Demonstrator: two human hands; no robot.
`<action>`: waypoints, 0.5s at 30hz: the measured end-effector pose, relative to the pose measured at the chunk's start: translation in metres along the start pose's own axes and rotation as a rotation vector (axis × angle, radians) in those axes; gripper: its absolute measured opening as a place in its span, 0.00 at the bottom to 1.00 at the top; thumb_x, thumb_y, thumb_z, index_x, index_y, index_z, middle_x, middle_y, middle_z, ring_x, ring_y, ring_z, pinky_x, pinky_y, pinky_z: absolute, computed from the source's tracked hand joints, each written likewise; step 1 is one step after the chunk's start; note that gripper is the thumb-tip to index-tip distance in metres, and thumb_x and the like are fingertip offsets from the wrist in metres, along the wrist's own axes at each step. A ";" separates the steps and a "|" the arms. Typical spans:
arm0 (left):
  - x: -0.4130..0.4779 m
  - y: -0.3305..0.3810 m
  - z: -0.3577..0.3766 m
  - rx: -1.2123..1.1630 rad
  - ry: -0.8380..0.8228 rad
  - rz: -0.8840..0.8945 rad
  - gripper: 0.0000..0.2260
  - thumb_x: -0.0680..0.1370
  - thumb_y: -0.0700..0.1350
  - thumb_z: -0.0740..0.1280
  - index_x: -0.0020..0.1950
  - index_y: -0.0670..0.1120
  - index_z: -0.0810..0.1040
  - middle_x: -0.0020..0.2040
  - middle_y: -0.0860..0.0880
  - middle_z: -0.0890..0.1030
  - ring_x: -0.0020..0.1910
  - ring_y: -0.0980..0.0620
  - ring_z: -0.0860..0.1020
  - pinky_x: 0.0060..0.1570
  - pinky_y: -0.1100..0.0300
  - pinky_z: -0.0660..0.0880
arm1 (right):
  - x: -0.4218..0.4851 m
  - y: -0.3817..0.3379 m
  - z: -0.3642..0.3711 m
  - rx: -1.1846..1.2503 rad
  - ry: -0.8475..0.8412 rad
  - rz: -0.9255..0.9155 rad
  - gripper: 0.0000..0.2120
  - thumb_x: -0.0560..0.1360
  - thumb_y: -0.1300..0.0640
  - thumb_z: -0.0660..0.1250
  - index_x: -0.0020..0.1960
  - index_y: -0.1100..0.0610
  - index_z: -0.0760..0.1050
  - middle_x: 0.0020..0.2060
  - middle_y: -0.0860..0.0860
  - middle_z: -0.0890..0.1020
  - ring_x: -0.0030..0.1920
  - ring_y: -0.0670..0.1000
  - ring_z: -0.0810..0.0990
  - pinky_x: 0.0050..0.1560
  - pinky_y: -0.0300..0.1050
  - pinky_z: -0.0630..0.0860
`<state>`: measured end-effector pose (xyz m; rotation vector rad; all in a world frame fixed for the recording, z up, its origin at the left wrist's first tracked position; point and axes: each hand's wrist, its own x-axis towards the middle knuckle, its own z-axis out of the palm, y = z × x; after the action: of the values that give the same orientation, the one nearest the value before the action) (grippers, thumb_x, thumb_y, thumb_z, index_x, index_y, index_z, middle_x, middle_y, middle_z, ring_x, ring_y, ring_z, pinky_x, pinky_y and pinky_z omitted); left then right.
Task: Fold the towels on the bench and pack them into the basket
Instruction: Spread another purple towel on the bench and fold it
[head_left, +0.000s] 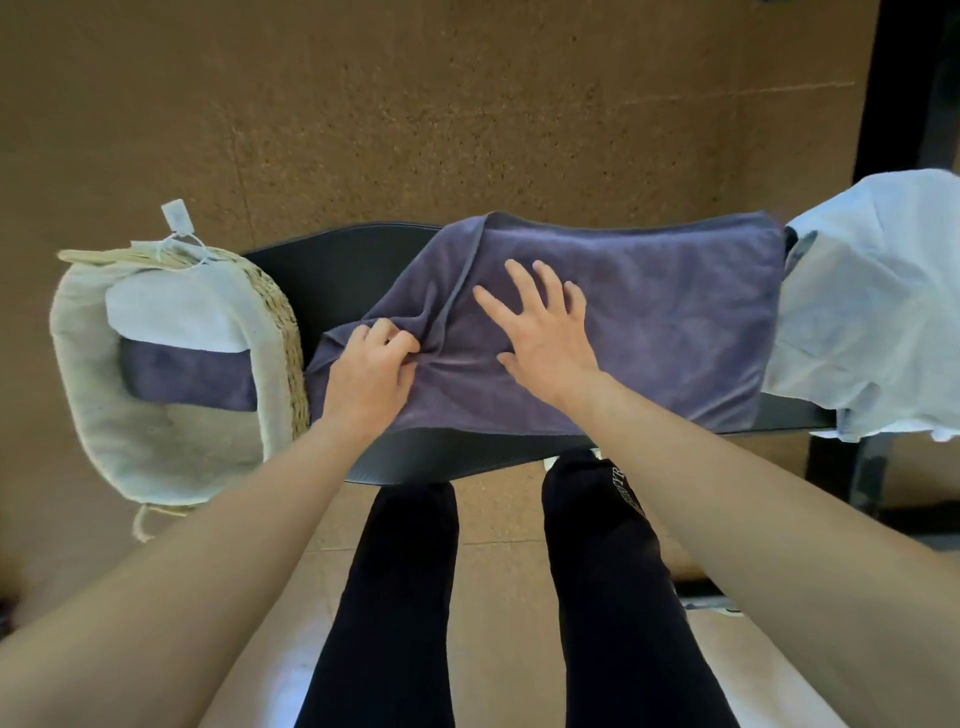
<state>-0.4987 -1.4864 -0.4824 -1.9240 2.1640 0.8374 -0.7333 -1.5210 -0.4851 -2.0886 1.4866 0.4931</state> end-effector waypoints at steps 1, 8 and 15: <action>0.000 -0.003 -0.002 -0.026 0.032 0.018 0.08 0.76 0.41 0.73 0.54 0.44 0.83 0.51 0.45 0.81 0.52 0.41 0.78 0.47 0.46 0.79 | 0.000 -0.001 0.000 -0.015 -0.003 0.004 0.44 0.72 0.46 0.75 0.80 0.42 0.54 0.80 0.57 0.53 0.79 0.65 0.51 0.72 0.68 0.56; 0.047 -0.011 -0.066 -0.333 0.277 -0.263 0.07 0.81 0.47 0.67 0.53 0.47 0.83 0.47 0.53 0.84 0.47 0.51 0.81 0.51 0.56 0.75 | 0.017 -0.002 -0.022 -0.142 -0.055 0.006 0.62 0.61 0.39 0.81 0.81 0.40 0.42 0.81 0.56 0.47 0.69 0.65 0.63 0.58 0.61 0.69; 0.134 -0.042 -0.099 -0.363 0.401 -0.630 0.12 0.81 0.47 0.65 0.63 0.48 0.79 0.60 0.49 0.82 0.61 0.48 0.78 0.62 0.59 0.69 | 0.042 0.007 -0.041 -0.184 -0.038 -0.046 0.60 0.65 0.33 0.76 0.81 0.41 0.39 0.79 0.55 0.57 0.68 0.65 0.64 0.62 0.60 0.67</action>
<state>-0.4573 -1.6529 -0.4720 -2.9322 1.4329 0.7990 -0.7259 -1.5796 -0.4775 -2.2356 1.4144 0.6706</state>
